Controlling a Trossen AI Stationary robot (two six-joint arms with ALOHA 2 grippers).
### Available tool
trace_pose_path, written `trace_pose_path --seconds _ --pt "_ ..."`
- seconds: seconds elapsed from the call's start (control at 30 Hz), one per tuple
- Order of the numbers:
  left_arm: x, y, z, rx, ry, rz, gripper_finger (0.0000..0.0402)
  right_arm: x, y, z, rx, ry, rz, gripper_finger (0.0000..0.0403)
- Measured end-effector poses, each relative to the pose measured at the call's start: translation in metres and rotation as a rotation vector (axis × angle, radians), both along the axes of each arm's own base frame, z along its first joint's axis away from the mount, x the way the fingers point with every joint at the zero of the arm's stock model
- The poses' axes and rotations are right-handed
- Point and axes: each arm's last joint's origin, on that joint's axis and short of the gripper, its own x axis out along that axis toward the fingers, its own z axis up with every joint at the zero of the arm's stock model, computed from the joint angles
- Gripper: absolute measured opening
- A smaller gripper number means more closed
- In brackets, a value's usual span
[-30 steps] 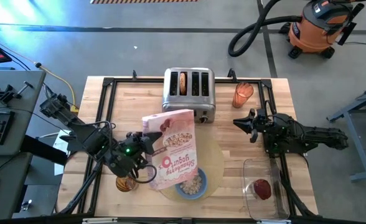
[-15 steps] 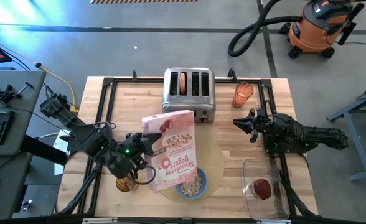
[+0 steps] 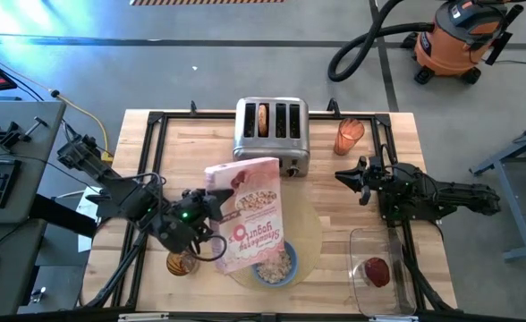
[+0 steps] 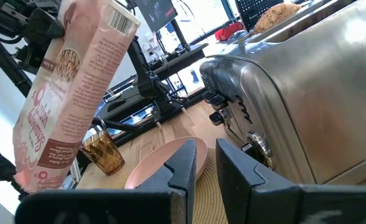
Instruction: Arrange a breakfast setting
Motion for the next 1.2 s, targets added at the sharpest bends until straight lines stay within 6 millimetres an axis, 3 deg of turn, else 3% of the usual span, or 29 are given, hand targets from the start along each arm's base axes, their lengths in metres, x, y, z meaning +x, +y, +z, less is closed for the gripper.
trace_pose_path --seconds 0.33,1.2 --pt "0.001 -0.001 -0.002 -0.105 -0.007 -0.025 0.0118 0.0 0.0 0.0 0.0 0.0 0.0 0.0046" --pt "-0.009 0.005 -0.014 -0.385 -0.03 0.109 0.0117 0.0 0.0 0.0 0.0 0.0 0.0 0.0046"
